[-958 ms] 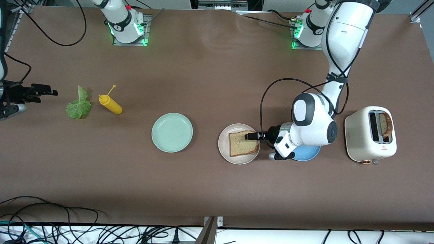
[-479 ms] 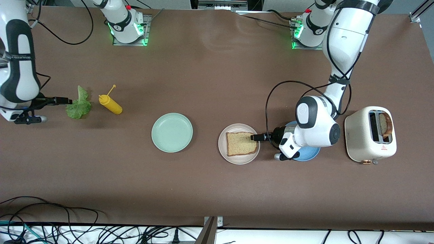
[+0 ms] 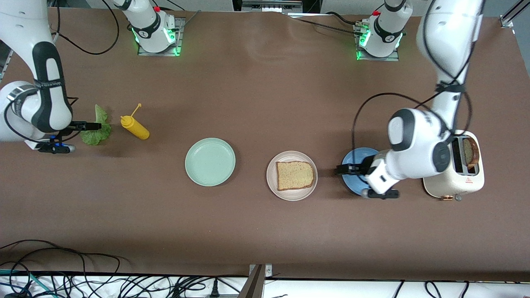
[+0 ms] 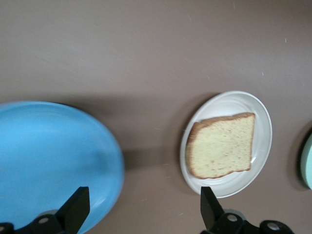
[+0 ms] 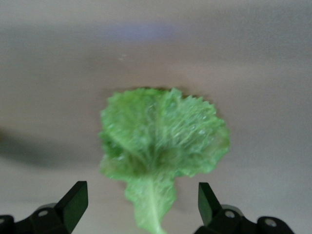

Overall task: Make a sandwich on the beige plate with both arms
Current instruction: 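Raise the left gripper away while the right gripper reaches the lettuce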

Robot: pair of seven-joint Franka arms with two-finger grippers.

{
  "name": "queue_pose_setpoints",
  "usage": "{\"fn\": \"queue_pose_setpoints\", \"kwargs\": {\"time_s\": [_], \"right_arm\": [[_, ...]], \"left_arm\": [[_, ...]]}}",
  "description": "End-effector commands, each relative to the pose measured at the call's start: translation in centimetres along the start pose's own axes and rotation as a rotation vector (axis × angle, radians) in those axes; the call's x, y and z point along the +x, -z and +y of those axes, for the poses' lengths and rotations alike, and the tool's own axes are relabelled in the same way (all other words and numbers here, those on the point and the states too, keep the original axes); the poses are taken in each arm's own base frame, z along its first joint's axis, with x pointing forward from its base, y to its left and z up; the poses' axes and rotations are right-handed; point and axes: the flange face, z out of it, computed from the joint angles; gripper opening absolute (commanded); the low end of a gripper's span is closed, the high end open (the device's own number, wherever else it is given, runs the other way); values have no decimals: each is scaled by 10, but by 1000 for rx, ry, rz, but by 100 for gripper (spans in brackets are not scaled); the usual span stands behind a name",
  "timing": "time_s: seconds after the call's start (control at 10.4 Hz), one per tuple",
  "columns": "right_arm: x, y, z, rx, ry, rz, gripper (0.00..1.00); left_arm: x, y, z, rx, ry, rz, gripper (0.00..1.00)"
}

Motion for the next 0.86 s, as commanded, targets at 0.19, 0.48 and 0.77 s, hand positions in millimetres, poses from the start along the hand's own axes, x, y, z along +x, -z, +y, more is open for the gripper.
{"fn": "queue_pose_setpoints", "kwargs": {"time_s": [0.19, 0.48, 0.77], "right_arm": [[4, -17, 7, -51, -4, -24, 100], [4, -18, 4, -45, -4, -38, 32], [2, -19, 6, -27, -13, -46, 0]], "left_arm": [[-72, 137, -69, 29, 62, 133, 100], [-130, 229, -72, 222, -8, 151, 100], [-188, 296, -78, 344, 10, 84, 100]]}}
